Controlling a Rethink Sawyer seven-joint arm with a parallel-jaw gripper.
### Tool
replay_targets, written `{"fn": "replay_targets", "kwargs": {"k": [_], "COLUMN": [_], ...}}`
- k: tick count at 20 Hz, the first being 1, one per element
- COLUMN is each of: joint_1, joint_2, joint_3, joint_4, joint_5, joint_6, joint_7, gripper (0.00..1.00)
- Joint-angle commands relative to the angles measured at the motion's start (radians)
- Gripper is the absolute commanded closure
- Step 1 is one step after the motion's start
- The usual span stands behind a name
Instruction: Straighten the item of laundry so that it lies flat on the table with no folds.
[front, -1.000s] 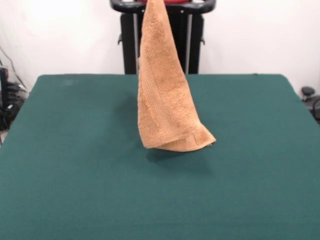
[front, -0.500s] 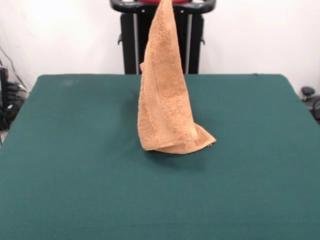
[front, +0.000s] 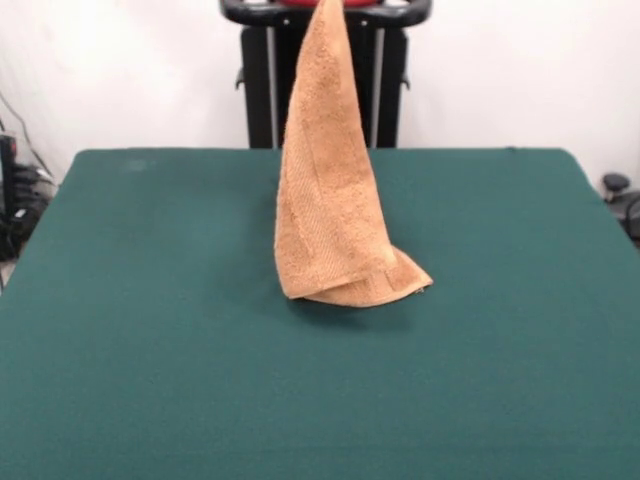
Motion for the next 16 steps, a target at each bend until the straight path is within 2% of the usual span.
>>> {"fn": "replay_targets", "kwargs": {"k": [1, 5, 16], "joint_1": [-0.025, -0.068, -0.129], "joint_2": [0.157, 0.22, 0.375], "joint_3": [-0.025, -0.022, -0.088], "joint_4": [-0.074, -0.103, -0.195], "joint_5": [-0.024, -0.029, -0.13], "joint_6": [0.162, 0.221, 0.315], "joint_7": [0.117, 0.079, -0.003], "gripper": [1.0, 1.0, 1.0]}}
